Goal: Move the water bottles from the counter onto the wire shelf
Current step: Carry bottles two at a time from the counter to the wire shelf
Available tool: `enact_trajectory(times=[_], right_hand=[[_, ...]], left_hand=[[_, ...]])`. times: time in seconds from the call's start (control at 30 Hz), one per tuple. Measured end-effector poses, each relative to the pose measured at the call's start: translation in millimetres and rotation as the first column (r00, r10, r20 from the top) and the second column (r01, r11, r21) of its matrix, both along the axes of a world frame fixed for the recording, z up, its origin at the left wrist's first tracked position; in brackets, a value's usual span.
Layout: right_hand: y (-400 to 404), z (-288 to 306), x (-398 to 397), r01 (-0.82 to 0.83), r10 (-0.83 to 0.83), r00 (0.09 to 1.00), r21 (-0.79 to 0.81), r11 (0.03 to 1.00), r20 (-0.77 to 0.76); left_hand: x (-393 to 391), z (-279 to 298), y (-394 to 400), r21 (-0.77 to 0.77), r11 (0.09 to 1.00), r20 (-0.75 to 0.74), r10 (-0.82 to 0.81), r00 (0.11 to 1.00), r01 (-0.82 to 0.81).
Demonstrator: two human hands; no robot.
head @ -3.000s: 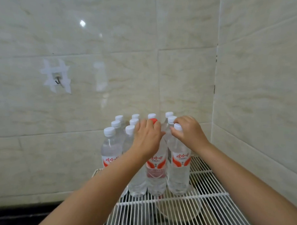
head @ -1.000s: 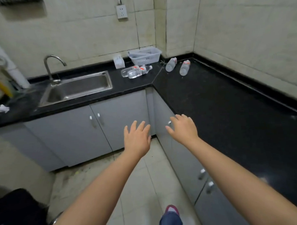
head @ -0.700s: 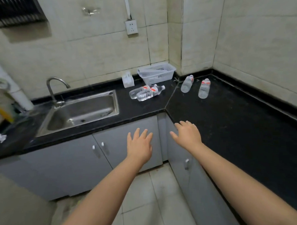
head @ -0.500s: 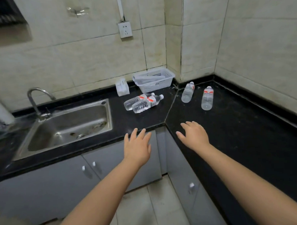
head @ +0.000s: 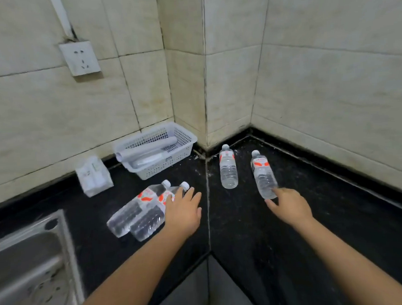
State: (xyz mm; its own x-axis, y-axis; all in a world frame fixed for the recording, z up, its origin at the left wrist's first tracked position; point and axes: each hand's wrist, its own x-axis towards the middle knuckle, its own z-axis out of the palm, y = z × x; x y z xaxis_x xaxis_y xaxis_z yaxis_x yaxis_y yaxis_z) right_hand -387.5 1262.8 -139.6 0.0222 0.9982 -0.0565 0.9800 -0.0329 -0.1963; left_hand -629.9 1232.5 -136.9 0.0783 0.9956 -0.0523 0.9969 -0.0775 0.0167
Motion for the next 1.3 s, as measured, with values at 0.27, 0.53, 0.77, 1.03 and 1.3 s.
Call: enact_trajectory(times=[0.27,0.53,0.77,1.03,1.3], right_hand=[[105.2,-27.6,11.3,0.174,-0.175,0.984,-0.077,0.982,-0.01],[202.8,-73.5,4.8,0.311,-0.321,0.947,-0.181,0.933,-0.028],[222.2,-85.1,7.3,0.336,-0.351,0.935,-0.201,0.92,-0.042],[135.4,-75.6,19.9,0.243,-0.242,0.97,-0.274,0.93,0.04],[126.9,-65.5,1.9,0.25,-0.233,0.968,-0.306,0.919,0.092]], left_hand=[[48.1,-43.4,120.3,-0.081,0.98,0.191,-0.164,0.968,0.182],[97.9,-63.5,237.5,-0.173,0.985,0.22,0.054,0.974,-0.015],[118.5,-75.2,273.9,-0.266,0.944,0.255,0.264,0.93,-0.195],[57.7,-73.5,195.7,-0.486,0.872,0.529,0.236,0.815,0.063],[21.9,-76.0,147.4,-0.461,0.872,0.485,0.091,0.87,0.166]])
